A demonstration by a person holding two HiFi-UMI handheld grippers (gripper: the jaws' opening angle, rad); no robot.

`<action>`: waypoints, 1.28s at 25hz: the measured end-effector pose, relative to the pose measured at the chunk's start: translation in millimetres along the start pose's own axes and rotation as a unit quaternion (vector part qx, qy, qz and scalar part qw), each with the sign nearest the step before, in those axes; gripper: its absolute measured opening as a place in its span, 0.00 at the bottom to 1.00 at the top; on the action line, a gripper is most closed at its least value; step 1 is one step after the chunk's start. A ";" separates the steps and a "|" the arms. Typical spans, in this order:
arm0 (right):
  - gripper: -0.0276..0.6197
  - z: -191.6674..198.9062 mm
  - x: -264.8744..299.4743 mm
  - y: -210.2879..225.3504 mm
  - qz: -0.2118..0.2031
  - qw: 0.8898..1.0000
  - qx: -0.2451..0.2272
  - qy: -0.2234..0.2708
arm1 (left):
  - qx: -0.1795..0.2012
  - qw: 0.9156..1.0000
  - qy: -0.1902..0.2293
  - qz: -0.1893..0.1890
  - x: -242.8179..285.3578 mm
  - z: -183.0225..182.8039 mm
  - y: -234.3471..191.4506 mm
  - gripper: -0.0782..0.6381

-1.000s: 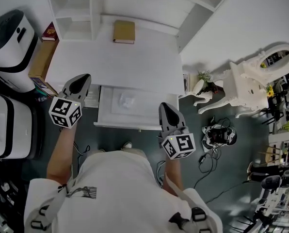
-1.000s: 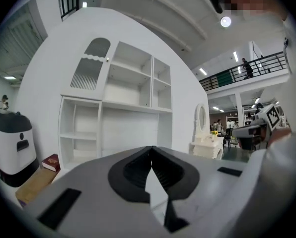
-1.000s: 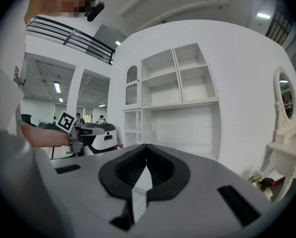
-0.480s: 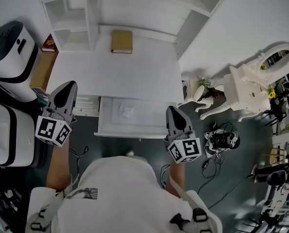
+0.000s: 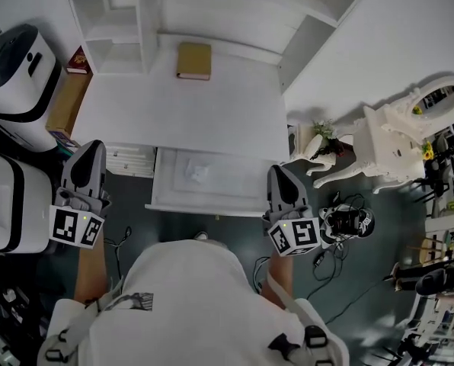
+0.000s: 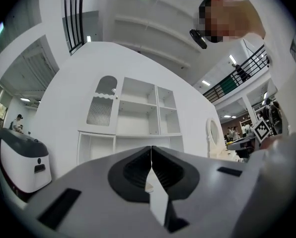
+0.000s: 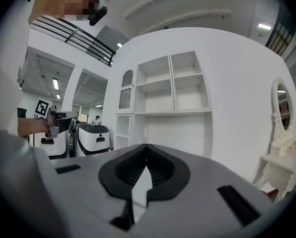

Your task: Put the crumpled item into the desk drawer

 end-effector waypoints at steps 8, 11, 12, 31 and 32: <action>0.06 0.4 8.3 -3.5 -0.026 0.999 -0.012 -0.013 | -0.011 0.999 -0.015 -0.033 -28.6 5.9 17.9 0.13; 0.06 2.6 11.3 -4.7 -0.039 0.999 -0.011 -0.017 | -0.009 0.999 -0.018 -0.037 -28.9 5.9 23.4 0.13; 0.06 3.1 12.4 -4.4 -0.042 0.999 -0.010 -0.017 | -0.007 0.999 -0.018 -0.036 -27.5 5.9 25.1 0.13; 0.06 12.6 11.9 -12.3 -0.047 0.999 0.002 -0.016 | 0.001 1.000 -0.007 -0.016 -16.9 -1.0 27.7 0.13; 0.06 13.6 11.1 -14.6 -0.046 0.999 0.002 -0.015 | 0.001 1.000 -0.007 -0.013 -16.9 -1.1 27.1 0.13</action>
Point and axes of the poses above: the fingertips, and each gripper's own axes: x forward along the fingers, y to its right, z out of its underside, the point moved 10 cm from there along -x, backward along the fingers, and after that the axes turned 13 degrees about x, right-handed, at the moved point
